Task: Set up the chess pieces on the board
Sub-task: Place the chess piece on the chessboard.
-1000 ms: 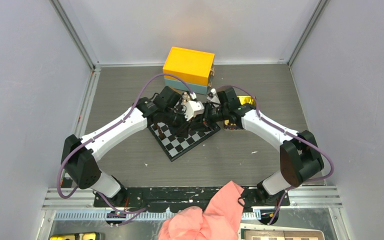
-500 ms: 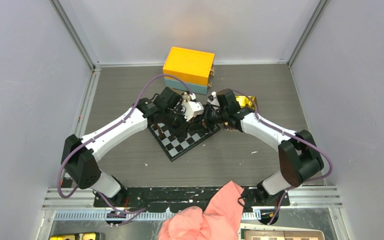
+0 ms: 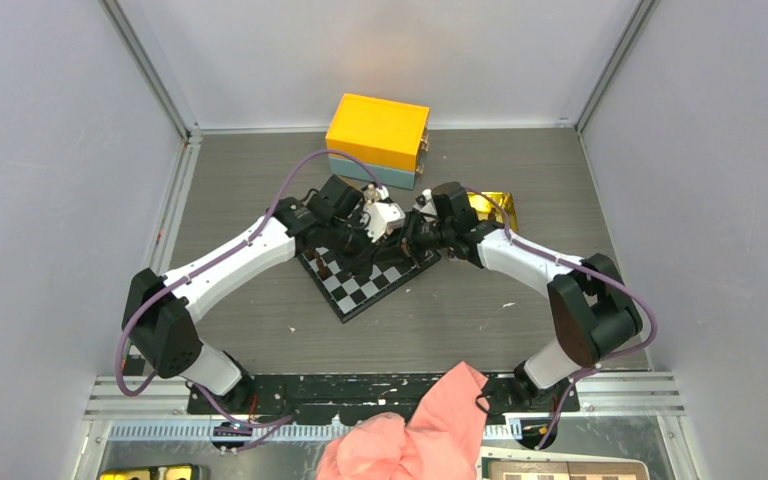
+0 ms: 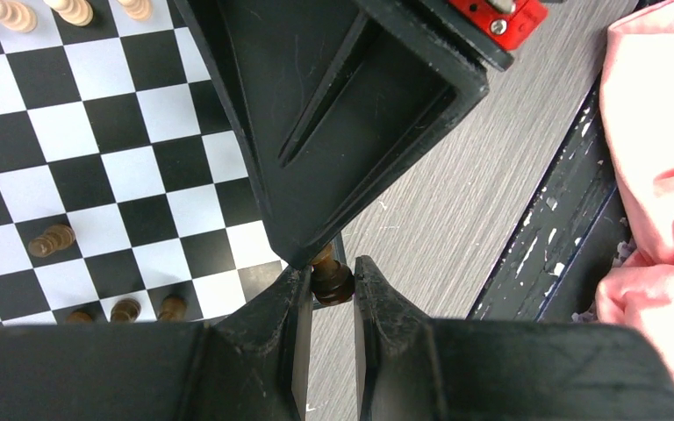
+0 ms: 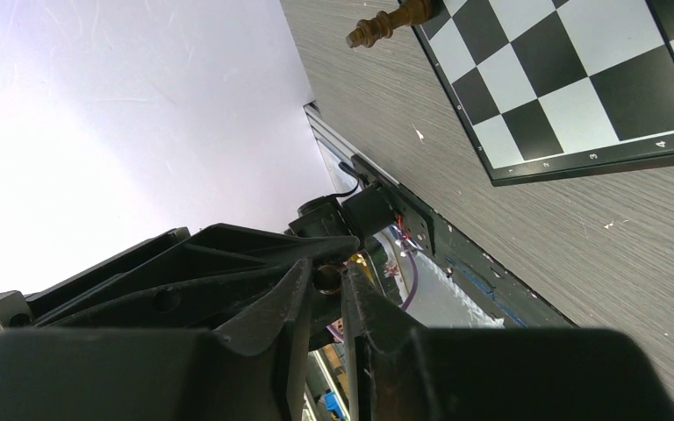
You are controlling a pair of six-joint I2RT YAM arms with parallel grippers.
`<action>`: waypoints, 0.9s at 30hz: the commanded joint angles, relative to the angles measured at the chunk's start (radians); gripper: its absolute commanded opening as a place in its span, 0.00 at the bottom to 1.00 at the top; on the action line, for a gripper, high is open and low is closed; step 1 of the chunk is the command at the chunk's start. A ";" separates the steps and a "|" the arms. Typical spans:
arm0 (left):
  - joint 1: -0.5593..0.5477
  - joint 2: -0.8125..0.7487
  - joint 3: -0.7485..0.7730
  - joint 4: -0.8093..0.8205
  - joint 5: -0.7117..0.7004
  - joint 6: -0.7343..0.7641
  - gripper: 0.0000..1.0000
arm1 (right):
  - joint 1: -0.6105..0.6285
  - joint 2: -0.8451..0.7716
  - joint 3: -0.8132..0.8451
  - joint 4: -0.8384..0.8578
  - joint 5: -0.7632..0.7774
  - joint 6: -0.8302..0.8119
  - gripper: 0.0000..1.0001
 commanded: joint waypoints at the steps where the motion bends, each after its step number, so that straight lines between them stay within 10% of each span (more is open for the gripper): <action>1: -0.015 -0.020 0.022 0.215 0.056 -0.009 0.00 | 0.044 0.003 0.018 0.122 -0.117 0.055 0.25; 18: -0.015 -0.017 0.024 0.225 -0.010 -0.056 0.01 | 0.044 0.003 0.012 0.135 -0.117 0.061 0.01; 27: -0.015 -0.046 -0.006 0.237 -0.087 -0.080 0.36 | 0.044 -0.011 0.026 0.100 -0.099 0.033 0.01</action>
